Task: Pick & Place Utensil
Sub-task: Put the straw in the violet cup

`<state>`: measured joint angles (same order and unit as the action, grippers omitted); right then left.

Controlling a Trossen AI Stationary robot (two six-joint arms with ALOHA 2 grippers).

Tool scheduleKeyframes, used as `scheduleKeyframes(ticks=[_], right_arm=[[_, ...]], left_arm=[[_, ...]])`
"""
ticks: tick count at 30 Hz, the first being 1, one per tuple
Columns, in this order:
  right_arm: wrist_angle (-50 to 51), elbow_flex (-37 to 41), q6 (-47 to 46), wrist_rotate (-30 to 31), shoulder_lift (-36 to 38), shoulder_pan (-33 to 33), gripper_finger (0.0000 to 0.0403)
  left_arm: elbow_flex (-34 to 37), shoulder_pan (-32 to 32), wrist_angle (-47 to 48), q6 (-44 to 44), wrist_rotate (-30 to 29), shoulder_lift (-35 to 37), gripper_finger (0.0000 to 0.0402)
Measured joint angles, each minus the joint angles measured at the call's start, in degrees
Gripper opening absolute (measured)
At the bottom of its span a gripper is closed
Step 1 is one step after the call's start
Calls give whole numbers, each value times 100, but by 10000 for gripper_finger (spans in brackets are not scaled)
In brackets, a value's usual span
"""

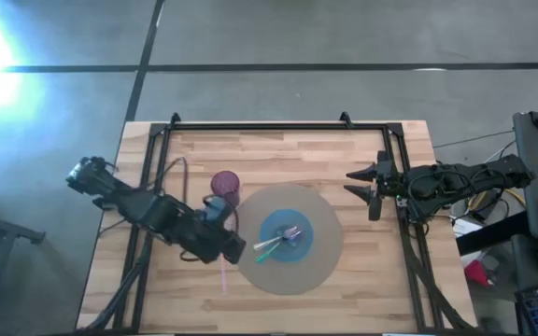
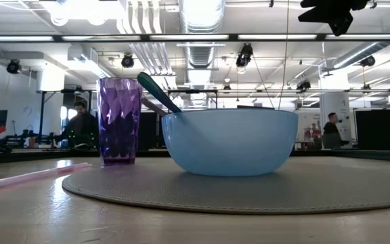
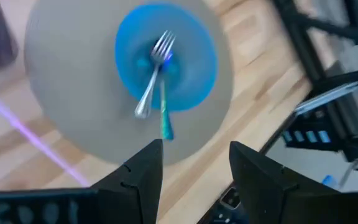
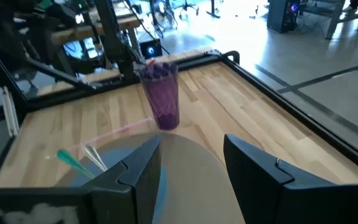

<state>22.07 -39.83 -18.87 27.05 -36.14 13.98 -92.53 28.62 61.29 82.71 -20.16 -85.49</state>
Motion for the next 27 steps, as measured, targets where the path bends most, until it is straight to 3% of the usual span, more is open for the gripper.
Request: scheduleKeyframes(ticks=[15,22,27], right_arm=[[478,0,30,1,4,-2,169],[478,0,152,1,4,-2,169],[478,0,235,2,4,0,169]], left_arm=[[0,93,1239,1367,455,-877,177],[141,240,1236,1879,470,-1172,177],[678,387,861,2354,771,-1260,177]])
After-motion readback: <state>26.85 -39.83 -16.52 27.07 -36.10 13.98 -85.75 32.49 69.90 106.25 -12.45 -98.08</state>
